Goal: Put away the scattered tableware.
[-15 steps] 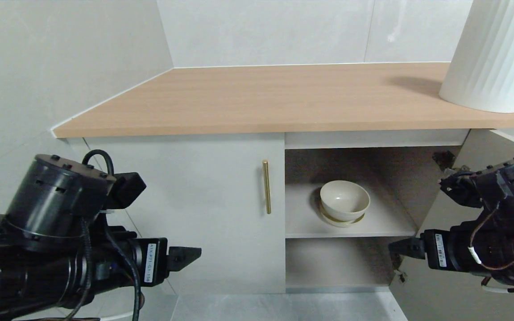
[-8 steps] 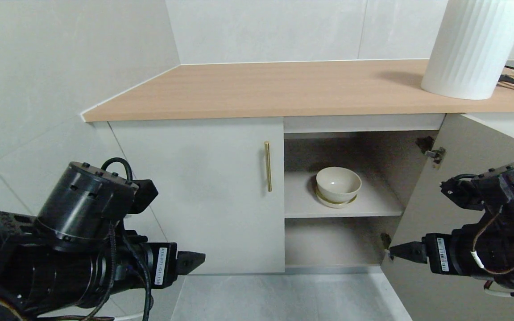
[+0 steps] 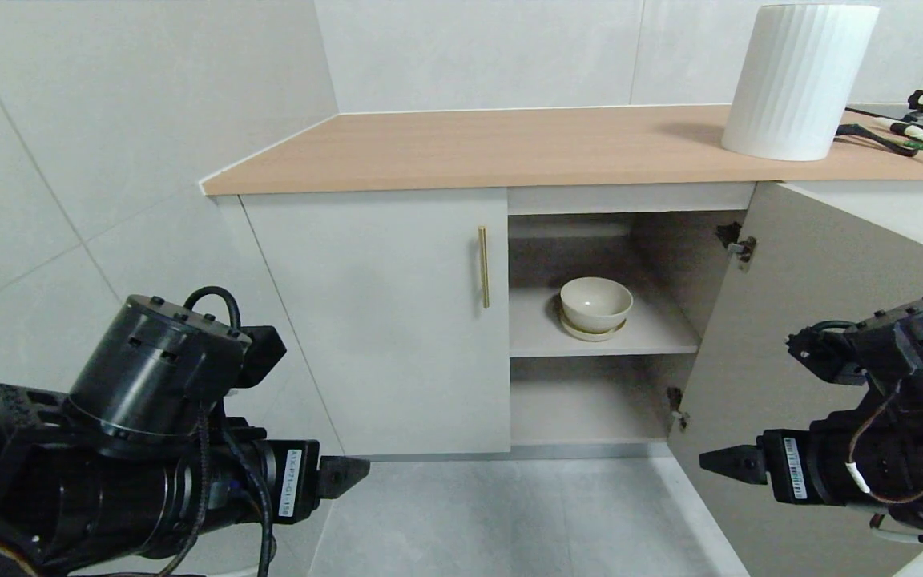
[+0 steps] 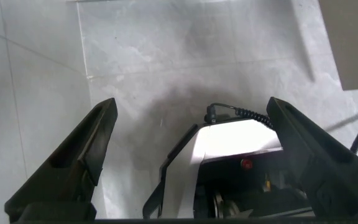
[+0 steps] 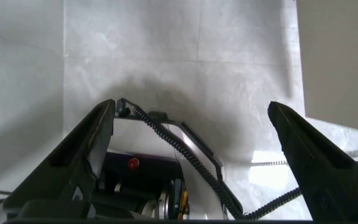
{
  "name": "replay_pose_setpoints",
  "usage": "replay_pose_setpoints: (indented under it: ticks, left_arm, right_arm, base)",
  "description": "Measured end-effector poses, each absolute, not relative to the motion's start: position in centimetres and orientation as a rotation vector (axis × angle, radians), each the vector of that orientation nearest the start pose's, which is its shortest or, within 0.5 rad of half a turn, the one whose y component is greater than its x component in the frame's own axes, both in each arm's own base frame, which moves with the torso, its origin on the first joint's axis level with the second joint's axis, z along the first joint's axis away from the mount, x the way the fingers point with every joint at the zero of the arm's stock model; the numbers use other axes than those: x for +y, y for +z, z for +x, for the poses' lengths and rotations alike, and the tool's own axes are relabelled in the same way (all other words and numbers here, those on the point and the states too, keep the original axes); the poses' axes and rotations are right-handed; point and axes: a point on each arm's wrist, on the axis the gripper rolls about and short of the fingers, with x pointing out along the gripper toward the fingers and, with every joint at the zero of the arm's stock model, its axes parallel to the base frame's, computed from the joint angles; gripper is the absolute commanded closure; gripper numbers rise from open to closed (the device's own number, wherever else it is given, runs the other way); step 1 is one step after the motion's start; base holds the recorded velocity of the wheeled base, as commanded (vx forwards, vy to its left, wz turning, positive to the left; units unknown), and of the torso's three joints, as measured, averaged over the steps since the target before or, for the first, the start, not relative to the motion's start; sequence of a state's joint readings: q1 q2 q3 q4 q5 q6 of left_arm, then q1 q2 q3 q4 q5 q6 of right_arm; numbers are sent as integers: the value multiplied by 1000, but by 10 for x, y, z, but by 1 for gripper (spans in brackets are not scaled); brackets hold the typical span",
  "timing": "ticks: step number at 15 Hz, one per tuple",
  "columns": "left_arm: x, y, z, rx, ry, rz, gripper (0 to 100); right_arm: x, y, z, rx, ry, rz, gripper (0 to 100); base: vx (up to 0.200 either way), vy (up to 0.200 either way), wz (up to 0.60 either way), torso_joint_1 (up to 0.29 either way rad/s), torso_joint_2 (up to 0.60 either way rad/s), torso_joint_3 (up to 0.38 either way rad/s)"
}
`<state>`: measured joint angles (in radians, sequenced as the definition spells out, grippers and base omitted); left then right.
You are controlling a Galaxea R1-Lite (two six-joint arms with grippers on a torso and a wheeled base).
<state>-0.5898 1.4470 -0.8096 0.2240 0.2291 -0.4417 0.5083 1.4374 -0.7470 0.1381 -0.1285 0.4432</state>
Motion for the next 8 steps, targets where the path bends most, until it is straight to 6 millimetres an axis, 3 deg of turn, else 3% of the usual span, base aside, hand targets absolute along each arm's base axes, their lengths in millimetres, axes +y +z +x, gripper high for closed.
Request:
replay_pose_setpoints:
  ticks: [8]
  left_arm:
    - [-115,178,181,841,-156,-70,0]
  right_arm:
    - [99,169,181,860,174,123,0]
  base:
    - [0,0,0,0,0,0]
